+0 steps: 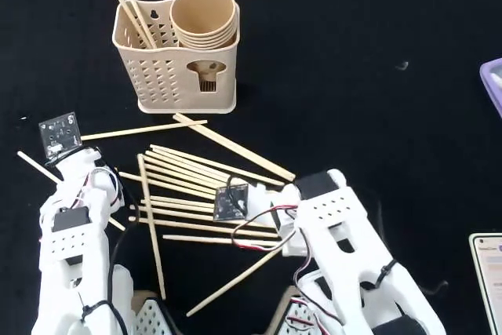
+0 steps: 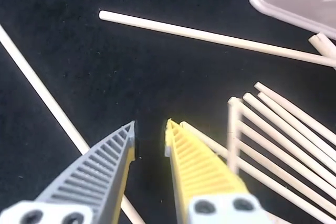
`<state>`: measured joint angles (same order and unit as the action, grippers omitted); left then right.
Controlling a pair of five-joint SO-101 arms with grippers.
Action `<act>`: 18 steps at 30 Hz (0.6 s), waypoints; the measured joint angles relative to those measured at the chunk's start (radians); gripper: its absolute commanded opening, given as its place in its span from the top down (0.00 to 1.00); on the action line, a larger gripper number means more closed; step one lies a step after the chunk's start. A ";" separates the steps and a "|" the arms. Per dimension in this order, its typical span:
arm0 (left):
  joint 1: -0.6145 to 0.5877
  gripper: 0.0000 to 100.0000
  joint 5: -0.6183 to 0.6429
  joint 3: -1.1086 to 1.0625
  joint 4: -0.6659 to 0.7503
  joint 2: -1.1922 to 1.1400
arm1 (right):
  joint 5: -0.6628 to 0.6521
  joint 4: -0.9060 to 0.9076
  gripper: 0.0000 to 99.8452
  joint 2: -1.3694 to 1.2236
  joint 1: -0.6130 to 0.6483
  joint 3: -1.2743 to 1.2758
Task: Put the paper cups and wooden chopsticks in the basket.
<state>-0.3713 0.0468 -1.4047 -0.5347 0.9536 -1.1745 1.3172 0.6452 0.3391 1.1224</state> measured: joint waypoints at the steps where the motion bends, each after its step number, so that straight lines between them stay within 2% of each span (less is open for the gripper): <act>1: 0.000 0.90 0.000 0.000 0.000 0.000 | -0.003 -0.002 0.99 0.000 0.000 0.000; 3: 0.000 0.90 0.000 0.000 0.000 0.000 | -0.006 -0.002 0.97 0.000 0.000 0.000; 8: 0.000 0.90 0.000 0.000 0.000 0.000 | -0.006 -0.003 0.84 0.000 0.000 0.003; 18: 0.000 0.90 -0.002 0.000 0.000 0.000 | -0.006 -0.207 0.85 0.006 0.000 0.169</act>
<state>-0.3713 0.0453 -1.4047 -0.5347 0.9536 -1.1807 1.1101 0.6513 0.3391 1.2912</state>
